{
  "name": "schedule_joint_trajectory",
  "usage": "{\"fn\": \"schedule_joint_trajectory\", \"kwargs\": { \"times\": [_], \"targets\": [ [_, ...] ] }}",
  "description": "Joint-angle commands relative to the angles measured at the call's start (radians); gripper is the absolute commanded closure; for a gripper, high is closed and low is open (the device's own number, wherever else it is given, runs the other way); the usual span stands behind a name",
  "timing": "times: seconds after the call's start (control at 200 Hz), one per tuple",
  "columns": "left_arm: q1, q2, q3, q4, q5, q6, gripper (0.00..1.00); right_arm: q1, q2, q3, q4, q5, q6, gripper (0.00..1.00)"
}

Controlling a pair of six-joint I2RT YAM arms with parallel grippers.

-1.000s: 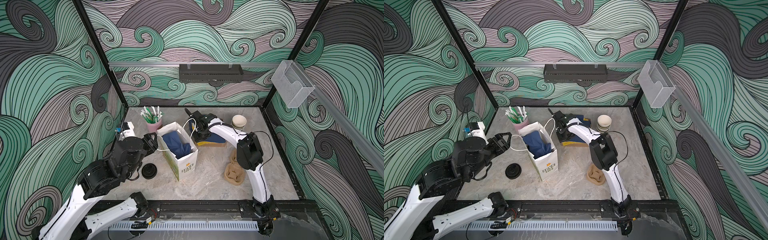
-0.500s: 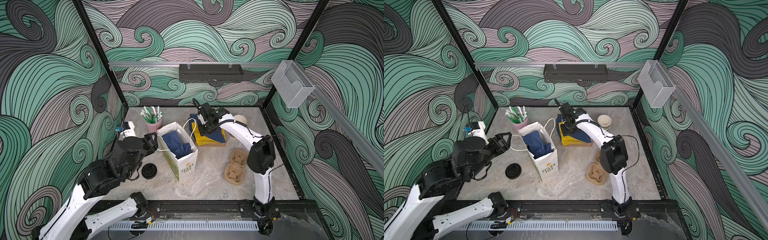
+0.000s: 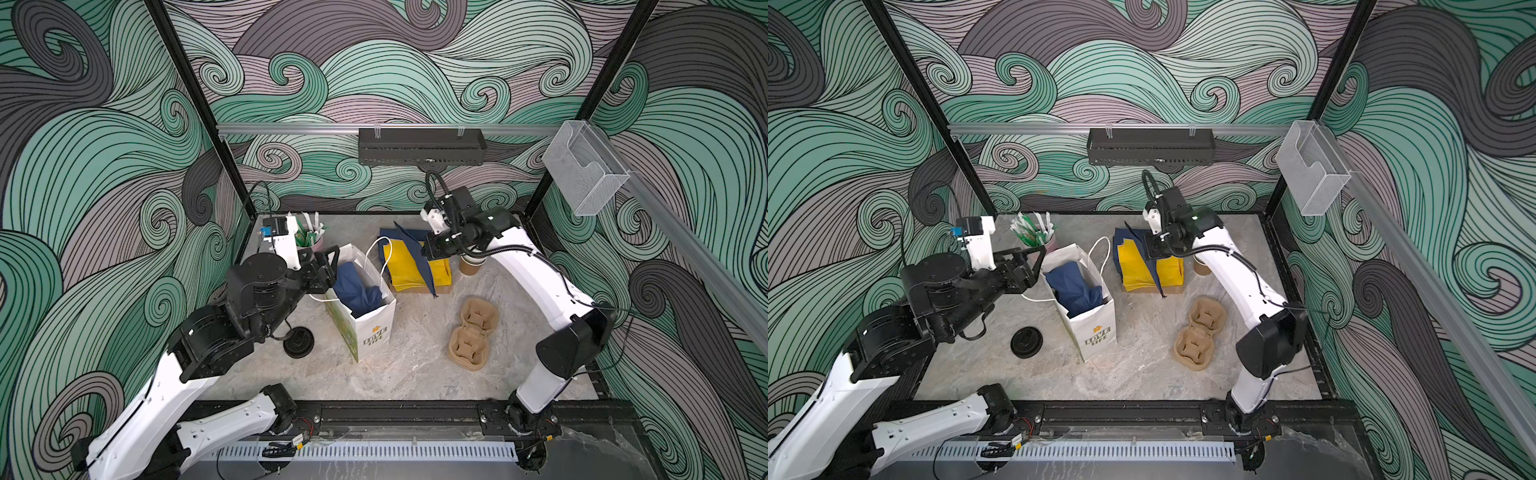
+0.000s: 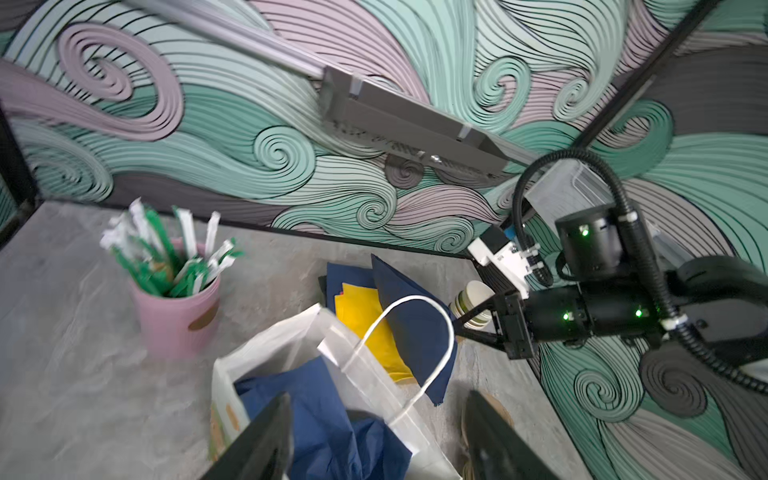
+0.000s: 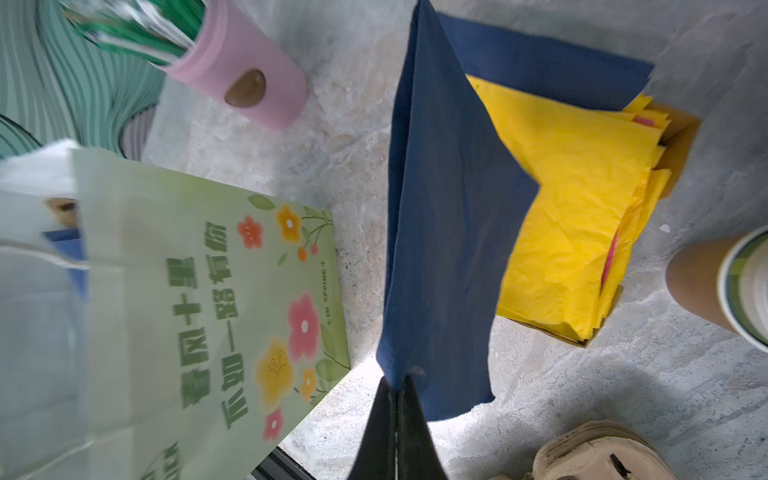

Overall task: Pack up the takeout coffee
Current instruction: 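Lift a navy napkin off the stack with the right gripper while the left gripper rises, then raise the napkin toward the left gripper while the left gripper grasps its edge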

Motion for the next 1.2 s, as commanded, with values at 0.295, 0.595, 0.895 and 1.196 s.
{"fn": "schedule_joint_trajectory", "kwargs": {
  "times": [0.295, 0.595, 0.895, 1.196],
  "targets": [
    [-0.045, 0.324, 0.183, 0.188, 0.457, 0.354, 0.18, -0.077, -0.287, 0.118, -0.101, -0.179, 0.051, 1.00],
    [-0.071, 0.426, 0.109, 0.413, 0.673, 0.256, 0.05, -0.077, -0.392, 0.191, -0.065, -0.331, 0.116, 1.00],
    [-0.087, 0.500, 0.060, 0.723, 0.835, 0.034, 0.01, -0.075, -0.442, 0.126, 0.151, -0.340, 0.300, 1.00],
    [-0.102, 0.585, 0.102, 0.751, 0.767, 0.024, 0.01, -0.065, -0.472, 0.006, 0.348, -0.291, 0.432, 1.00]
  ]
}}
